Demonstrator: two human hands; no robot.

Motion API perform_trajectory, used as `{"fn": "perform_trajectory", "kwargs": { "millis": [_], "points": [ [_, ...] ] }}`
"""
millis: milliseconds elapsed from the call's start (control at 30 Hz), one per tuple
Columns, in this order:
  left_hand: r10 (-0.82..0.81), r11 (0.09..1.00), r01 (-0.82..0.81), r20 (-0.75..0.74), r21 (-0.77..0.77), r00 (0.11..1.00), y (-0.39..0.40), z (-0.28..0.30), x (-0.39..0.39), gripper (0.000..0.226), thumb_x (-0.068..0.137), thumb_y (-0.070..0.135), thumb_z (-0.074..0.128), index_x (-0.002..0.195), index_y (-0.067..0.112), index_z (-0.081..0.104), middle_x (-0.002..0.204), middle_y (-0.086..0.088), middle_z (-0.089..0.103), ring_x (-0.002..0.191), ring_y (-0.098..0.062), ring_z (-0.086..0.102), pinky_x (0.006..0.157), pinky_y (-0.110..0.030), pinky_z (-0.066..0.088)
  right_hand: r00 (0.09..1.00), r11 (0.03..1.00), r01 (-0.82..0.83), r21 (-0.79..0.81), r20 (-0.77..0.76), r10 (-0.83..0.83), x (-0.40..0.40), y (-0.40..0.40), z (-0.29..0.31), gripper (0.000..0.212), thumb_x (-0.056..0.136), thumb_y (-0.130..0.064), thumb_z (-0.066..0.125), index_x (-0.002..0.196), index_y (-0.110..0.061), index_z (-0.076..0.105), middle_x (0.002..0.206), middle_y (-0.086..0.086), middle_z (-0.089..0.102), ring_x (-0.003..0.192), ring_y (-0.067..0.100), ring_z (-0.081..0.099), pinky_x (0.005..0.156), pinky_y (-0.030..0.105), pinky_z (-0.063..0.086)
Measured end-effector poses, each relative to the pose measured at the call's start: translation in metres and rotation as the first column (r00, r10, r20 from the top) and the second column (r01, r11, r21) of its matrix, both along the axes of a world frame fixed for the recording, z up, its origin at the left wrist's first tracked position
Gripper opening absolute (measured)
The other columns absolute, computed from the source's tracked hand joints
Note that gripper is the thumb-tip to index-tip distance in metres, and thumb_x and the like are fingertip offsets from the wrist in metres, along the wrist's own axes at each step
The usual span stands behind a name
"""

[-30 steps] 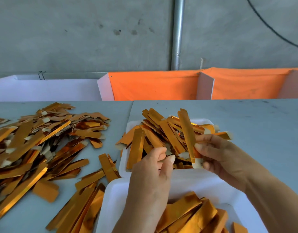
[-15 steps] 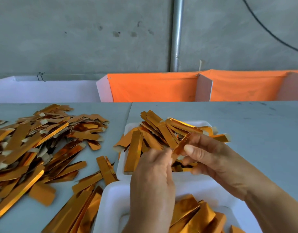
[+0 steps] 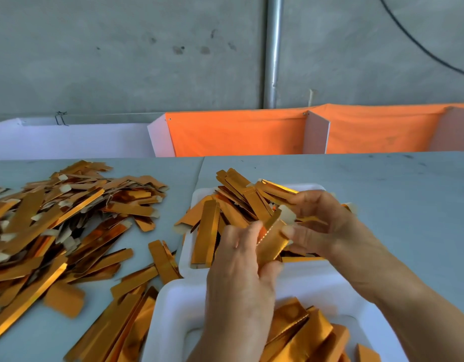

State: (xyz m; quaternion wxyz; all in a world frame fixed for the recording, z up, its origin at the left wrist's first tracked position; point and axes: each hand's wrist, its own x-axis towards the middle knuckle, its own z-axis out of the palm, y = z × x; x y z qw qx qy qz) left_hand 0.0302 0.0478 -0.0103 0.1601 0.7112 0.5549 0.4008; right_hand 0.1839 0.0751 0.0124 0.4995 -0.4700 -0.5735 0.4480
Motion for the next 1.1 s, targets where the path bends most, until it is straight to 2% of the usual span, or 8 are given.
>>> {"fn": "perform_trajectory", "kwargs": {
  "millis": [100,267,367,467,633,733,867,1100],
  "points": [
    [0.05,0.998,-0.048,-0.064,0.037,0.997,0.001,-0.001,0.0,0.062,0.089,0.045,0.055,0.142,0.044,0.023,0.105,0.026,0.022,0.095,0.002,0.037,0.073,-0.006,0.033,0.98,0.99,0.087,0.115,0.169,-0.106,-0.005,-0.003,0.003,0.025,0.077,-0.011,0.075,0.087,-0.031,0.064,0.101,0.001,0.067,0.091,0.016,0.067,0.074,0.033,0.058],
    [0.064,0.996,-0.057,-0.111,0.065,0.992,0.002,-0.002,0.001,0.057,0.089,0.045,0.055,0.139,0.042,0.026,0.107,0.025,0.021,0.095,0.005,0.032,0.079,-0.008,0.035,0.919,0.988,0.097,0.122,0.371,-0.136,-0.01,-0.007,0.005,0.02,0.079,-0.017,0.075,0.082,-0.034,0.064,0.09,-0.01,0.065,0.091,0.009,0.065,0.081,0.038,0.057],
    [0.034,0.997,-0.024,-0.133,0.077,0.991,0.002,-0.004,0.003,0.055,0.09,0.042,0.055,0.138,0.042,0.027,0.117,0.024,0.029,0.102,0.002,0.04,0.08,-0.011,0.037,0.959,0.997,0.076,-0.003,0.275,-0.073,-0.008,-0.006,0.007,0.011,0.08,-0.013,0.073,0.084,-0.021,0.066,0.088,0.004,0.072,0.084,0.018,0.07,0.077,0.034,0.058],
    [0.017,0.998,-0.009,-0.154,0.055,0.988,0.004,-0.006,0.005,0.058,0.092,0.042,0.052,0.141,0.039,0.023,0.127,0.023,0.034,0.1,0.006,0.034,0.075,-0.006,0.029,0.979,0.99,0.049,-0.13,0.201,-0.022,-0.006,-0.006,0.008,0.01,0.081,-0.01,0.071,0.09,-0.01,0.066,0.086,0.01,0.073,0.075,0.016,0.072,0.068,0.025,0.057],
    [0.008,0.999,-0.002,-0.145,0.041,0.989,0.004,-0.006,0.006,0.055,0.092,0.041,0.052,0.14,0.039,0.026,0.126,0.023,0.038,0.098,0.006,0.034,0.075,-0.005,0.028,0.981,0.98,0.046,-0.195,0.191,-0.008,-0.005,-0.006,0.01,0.012,0.081,-0.009,0.071,0.092,-0.009,0.067,0.086,0.007,0.074,0.077,0.014,0.072,0.066,0.025,0.057],
    [0.01,1.0,-0.007,-0.152,0.024,0.988,0.004,-0.005,0.007,0.056,0.093,0.04,0.052,0.141,0.038,0.023,0.127,0.022,0.036,0.099,0.005,0.035,0.068,-0.001,0.026,0.985,0.971,0.045,-0.234,0.175,-0.003,-0.005,-0.006,0.01,0.014,0.081,-0.01,0.072,0.094,-0.009,0.066,0.086,0.006,0.074,0.079,0.016,0.072,0.07,0.029,0.058],
    [0.023,0.999,-0.017,-0.166,0.038,0.986,0.004,-0.007,0.008,0.065,0.093,0.039,0.053,0.145,0.038,0.015,0.131,0.02,0.033,0.113,0.001,0.041,0.079,-0.008,0.03,0.983,0.967,0.04,-0.251,0.186,0.007,-0.008,-0.006,0.009,0.018,0.081,-0.008,0.072,0.097,-0.009,0.064,0.088,0.009,0.073,0.078,0.016,0.072,0.065,0.027,0.057],
    [-0.021,0.999,0.027,-0.179,0.036,0.984,0.003,-0.008,0.01,0.066,0.092,0.034,0.056,0.144,0.039,0.016,0.126,0.02,0.03,0.109,0.0,0.04,0.077,-0.008,0.03,0.993,0.961,0.027,-0.277,0.121,0.007,0.001,-0.003,0.01,0.009,0.079,-0.008,0.072,0.079,-0.005,0.064,0.074,0.007,0.072,0.069,0.018,0.07,0.068,0.029,0.057]
  ]
}}
